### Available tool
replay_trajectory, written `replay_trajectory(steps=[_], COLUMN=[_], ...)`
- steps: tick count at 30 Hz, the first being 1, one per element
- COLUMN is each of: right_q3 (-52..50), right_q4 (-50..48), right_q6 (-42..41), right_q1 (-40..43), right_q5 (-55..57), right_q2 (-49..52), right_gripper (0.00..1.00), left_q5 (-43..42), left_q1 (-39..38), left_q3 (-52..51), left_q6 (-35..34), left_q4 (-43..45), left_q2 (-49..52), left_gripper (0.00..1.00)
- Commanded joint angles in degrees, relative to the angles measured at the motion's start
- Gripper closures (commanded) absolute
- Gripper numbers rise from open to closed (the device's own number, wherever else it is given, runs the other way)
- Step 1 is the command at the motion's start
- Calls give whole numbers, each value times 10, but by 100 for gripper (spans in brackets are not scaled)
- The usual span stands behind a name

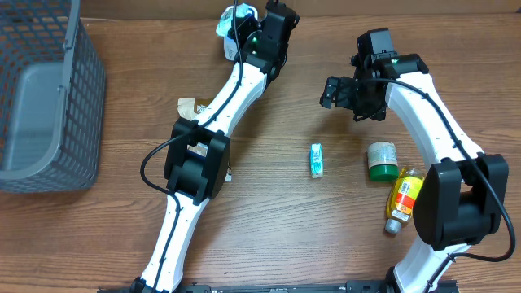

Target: Scan the item barcode

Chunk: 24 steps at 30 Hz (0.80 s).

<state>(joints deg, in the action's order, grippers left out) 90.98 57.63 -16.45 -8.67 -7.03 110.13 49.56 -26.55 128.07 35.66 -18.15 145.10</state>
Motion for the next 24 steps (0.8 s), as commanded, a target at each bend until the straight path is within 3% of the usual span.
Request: replay_trajectory(steps=[1,10,15,18,22,24], right_q3=[10,10,10,10,10,10], right_q4=[-3,-3,-3,-3,-3,-3], right_q6=[2,2,2,2,2,2], right_q1=[-1,-1,-1,-1,-1,-1], right_q5=[5,5,5,5,5,5], right_q2=[-7,-7,-7,-7,-7,-7], right_gripper=[0,0,0,0,0,0], left_q5=[-12,3,-40,-146,-390,-508], left_q1=[0,-1,-6,-9,-8,-6], left_q3=[10,46,54,54,54,54], left_q6=[-81,-100,-205,-297,-427,-471], left_q4=[4,20,-66,-175,-301,-342], left_q2=[-2,-49,-110,-146,-166,-163], left_gripper=[96,96,96,96,95,90])
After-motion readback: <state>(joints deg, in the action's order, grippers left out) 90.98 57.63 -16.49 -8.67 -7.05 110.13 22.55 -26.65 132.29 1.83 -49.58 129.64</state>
